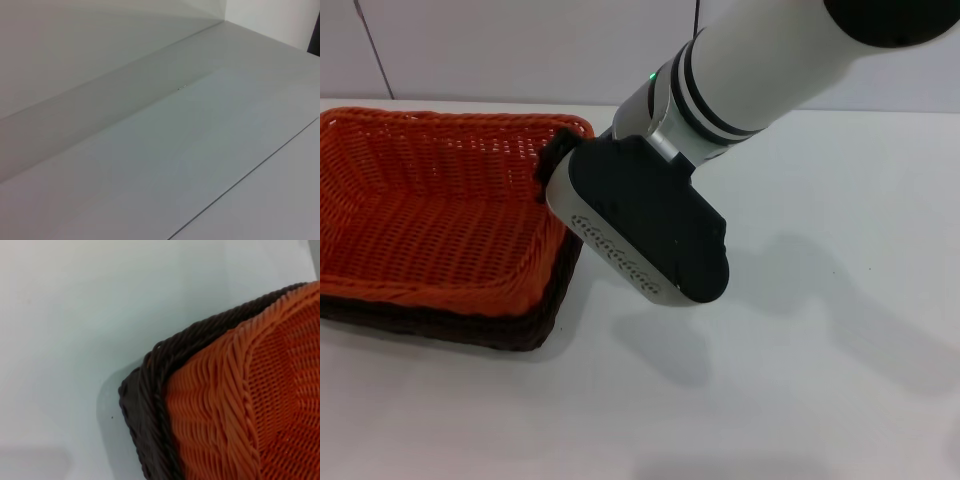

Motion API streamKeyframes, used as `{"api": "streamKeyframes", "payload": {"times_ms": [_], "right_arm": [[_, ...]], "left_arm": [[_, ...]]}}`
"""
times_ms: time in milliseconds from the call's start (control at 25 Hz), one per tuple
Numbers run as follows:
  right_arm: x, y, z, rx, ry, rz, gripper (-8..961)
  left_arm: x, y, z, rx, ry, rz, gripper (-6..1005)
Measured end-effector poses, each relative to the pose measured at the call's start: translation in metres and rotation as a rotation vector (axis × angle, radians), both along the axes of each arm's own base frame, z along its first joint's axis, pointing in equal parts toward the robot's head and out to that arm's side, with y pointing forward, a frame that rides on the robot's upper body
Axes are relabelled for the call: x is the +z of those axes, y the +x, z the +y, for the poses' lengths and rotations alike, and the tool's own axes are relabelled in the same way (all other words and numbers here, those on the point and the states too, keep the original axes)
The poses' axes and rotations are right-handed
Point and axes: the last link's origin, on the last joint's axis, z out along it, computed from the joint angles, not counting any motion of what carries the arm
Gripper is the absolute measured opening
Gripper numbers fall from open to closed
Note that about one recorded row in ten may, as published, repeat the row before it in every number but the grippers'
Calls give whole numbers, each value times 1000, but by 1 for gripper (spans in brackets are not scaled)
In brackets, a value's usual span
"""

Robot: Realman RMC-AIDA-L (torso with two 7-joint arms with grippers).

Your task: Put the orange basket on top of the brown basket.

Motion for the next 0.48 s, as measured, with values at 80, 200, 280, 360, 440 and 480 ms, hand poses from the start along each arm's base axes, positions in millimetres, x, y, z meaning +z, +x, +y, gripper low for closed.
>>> {"api": "streamKeyframes", "payload": {"times_ms": [80,200,280,360,440,480], "right_arm": [[0,1,-2,8,-2,-8,367],[2,3,-4,41,13,-37,366],[3,4,-4,56,22,-68,366],[6,5,-6,74,29,-107,366],[7,4,-6,85,34,-115,366],[8,3,-6,99,38,-122,366]], "left_arm": [[0,-1,1,3,-3,-4,712],[0,-1,2,4,-4,-6,712],[0,-1,2,3,-4,-6,712],[1,-1,2,2,-3,-6,712],[1,-1,2,1,-2,-7,712],[1,-1,2,1,-2,-7,712]]}}
